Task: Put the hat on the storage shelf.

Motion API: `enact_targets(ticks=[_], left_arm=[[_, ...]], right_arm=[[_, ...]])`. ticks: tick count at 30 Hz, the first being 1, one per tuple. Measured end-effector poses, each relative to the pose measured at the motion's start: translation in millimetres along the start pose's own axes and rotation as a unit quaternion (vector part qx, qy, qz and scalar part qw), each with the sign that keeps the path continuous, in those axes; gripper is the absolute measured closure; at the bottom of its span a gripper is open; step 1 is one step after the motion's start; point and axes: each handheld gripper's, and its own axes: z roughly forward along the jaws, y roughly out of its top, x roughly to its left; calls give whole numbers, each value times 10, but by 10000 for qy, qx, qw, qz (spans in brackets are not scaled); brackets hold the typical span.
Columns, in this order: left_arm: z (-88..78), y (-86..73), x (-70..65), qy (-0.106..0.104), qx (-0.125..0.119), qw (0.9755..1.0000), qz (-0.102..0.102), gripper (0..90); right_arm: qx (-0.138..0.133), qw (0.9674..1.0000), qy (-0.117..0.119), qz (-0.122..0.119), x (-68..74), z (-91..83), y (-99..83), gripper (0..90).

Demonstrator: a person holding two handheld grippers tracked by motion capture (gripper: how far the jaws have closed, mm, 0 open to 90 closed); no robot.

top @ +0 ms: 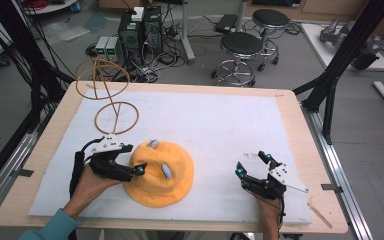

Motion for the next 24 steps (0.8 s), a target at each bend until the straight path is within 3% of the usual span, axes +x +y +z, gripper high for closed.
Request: enact_targets(ticks=[6,12,15,17,20,24], left_arm=[[24,-4,1,-115,35,9999,-36,283],[89,-21,-3,-251,84,9996,6,560],[105,-51,4,-235,74,9997,9,734],[96,-55,7,-162,60,9998,-29,799],[83,-54,-1,-145,76,9999,6,860],[72,-49,0,-174,131,9997,-104,874]], right_arm=[[0,10000,-7,4,1,0,0,110],[-11,10000,-7,-4,-4,-1,0,110],[-18,10000,-19,18,-6,-2,0,110],[-32,10000,-18,5,-9,-2,0,110],[-25,10000,-14,31,-7,-2,0,110],[-31,10000,-22,28,-9,-2,0,110]])
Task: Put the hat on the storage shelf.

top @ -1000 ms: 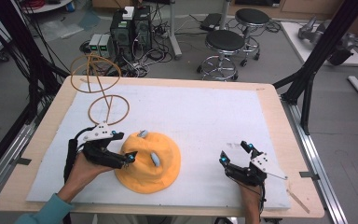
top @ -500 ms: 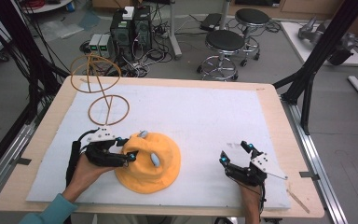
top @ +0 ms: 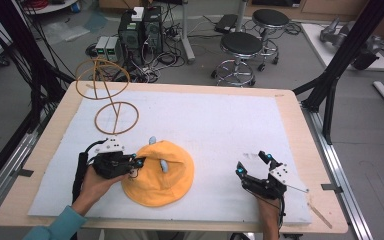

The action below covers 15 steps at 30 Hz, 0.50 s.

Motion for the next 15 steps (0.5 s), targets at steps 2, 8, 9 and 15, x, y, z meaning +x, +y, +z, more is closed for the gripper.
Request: enact_targets(ticks=[2,8,9,15], left_arm=[[-13,7,-12,20,-3,10000,29,875],[-135,105,-48,67,-79,9999,53,876],[-169,134,-44,92,-87,9999,77,876],[-398,322,-3,236,-309,9992,17,875]], right_arm=[[7,10000,4,12,3,-1,0,110],[5,10000,1,7,2,-1,0,110],[5,10000,0,5,2,0,0,110],[0,10000,-5,-26,1,1,0,110]])
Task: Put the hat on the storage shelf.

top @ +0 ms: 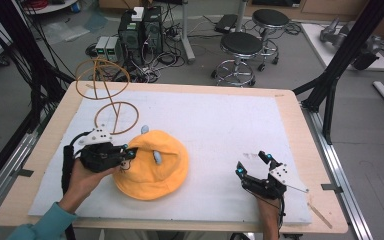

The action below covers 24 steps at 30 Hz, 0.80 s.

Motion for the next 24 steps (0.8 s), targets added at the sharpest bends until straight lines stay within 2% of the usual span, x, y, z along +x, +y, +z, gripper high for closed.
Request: enact_targets(ticks=[6,14,24], left_arm=[[-274,299,91,172,-228,9996,-21,875],[-631,834,246,474,-514,9975,48,875],[-764,1385,457,797,-520,9954,86,875]], right_arm=[[14,10000,-4,28,2,0,0,110],[13,10000,-6,29,3,0,0,110],[10,10000,-2,44,3,1,0,110]])
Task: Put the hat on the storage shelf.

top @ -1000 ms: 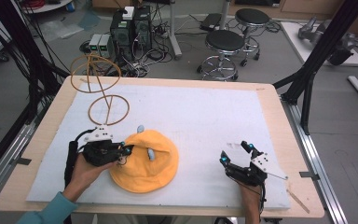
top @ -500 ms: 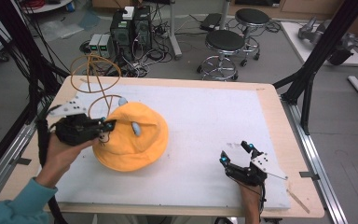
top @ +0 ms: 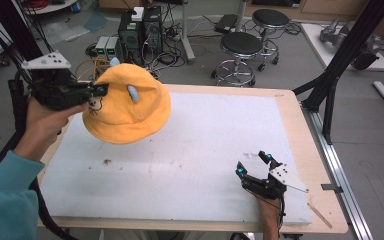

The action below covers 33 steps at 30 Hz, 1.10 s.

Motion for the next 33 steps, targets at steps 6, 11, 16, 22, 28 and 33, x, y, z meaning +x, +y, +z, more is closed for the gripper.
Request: enact_targets(ticks=[6,11,16,22,28,33], left_arm=[[33,225,187,211,81,9997,-27,875],[26,369,332,359,42,9993,-64,875],[-12,494,489,577,-33,9983,-83,875],[-10,603,650,771,-169,9967,-163,875],[79,604,886,1042,-105,9941,-301,875],[136,492,1043,1210,36,9919,-387,875]], right_arm=[[0,10000,-2,-6,0,0,0,110],[-5,10000,1,-13,-2,2,0,110],[-13,10000,-3,-44,-6,8,1,110],[26,10000,7,-11,2,11,2,110],[38,10000,11,-11,2,10,2,110],[50,10000,6,-9,1,12,3,110]])
